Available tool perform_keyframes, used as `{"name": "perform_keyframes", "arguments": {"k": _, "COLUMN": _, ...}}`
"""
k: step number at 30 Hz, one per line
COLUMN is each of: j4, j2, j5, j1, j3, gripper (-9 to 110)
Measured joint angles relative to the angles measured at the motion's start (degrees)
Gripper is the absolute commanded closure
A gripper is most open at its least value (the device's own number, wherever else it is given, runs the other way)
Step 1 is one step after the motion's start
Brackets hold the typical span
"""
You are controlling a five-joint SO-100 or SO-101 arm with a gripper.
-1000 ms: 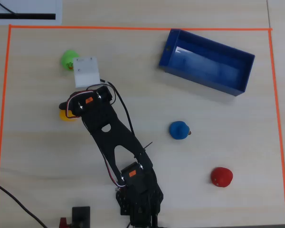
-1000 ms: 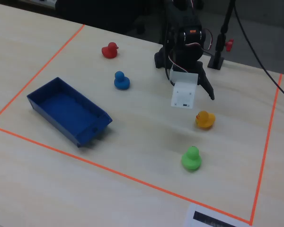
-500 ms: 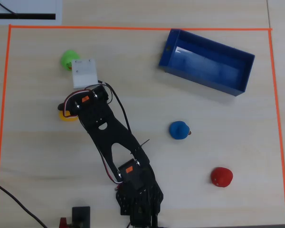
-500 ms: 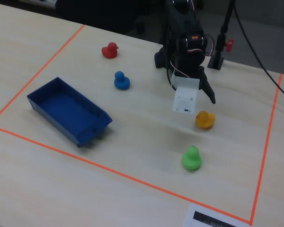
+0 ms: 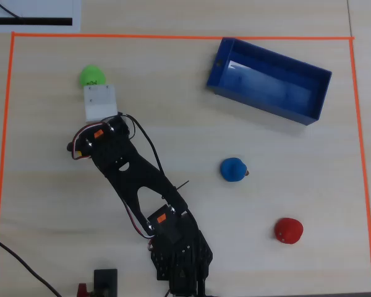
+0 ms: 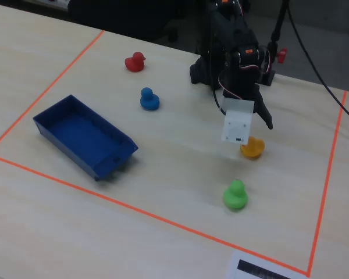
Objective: Grasp yellow duck and put it into box.
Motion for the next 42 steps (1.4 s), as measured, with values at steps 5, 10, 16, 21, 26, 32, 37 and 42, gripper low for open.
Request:
{"name": "perform_keyframes", "arguments": {"k": 5, "j4": -2.81, "j2": -1.85, "j5": 1.85, "j1": -0.18, "j3": 0.00, "gripper": 57}}
{"name": "perform_keyframes", "arguments": {"k": 10, "j4": -3.87, "j2": -3.52, "j5": 2.29, "j1": -1.23, "j3": 0.00, "gripper": 57}}
{"name": "perform_keyframes", "arguments": {"k": 16, "j4": -6.33, "j2": -4.75, "j5": 4.13, "j1": -2.37, "j3": 0.70, "gripper": 57}}
{"name": "perform_keyframes", "arguments": {"k": 21, "j4": -7.73, "j2": -5.71, "j5": 5.36, "j1": -2.37, "j3": 0.70, "gripper": 57}}
{"name": "perform_keyframes", "arguments": {"k": 26, "j4": -9.40, "j2": -6.15, "j5": 5.80, "j1": -2.37, "j3": 1.41, "gripper": 57}}
{"name": "perform_keyframes", "arguments": {"k": 32, "j4": -11.43, "j2": -8.53, "j5": 6.50, "j1": -2.37, "j3": 1.41, "gripper": 59}}
{"name": "perform_keyframes", "arguments": {"k": 37, "j4": -12.22, "j2": -9.14, "j5": 6.59, "j1": -2.37, "j3": 1.41, "gripper": 67}}
{"name": "perform_keyframes", "arguments": {"k": 42, "j4": -12.57, "j2": -9.93, "j5": 7.38, "j1": -2.37, "j3": 1.41, "gripper": 88}}
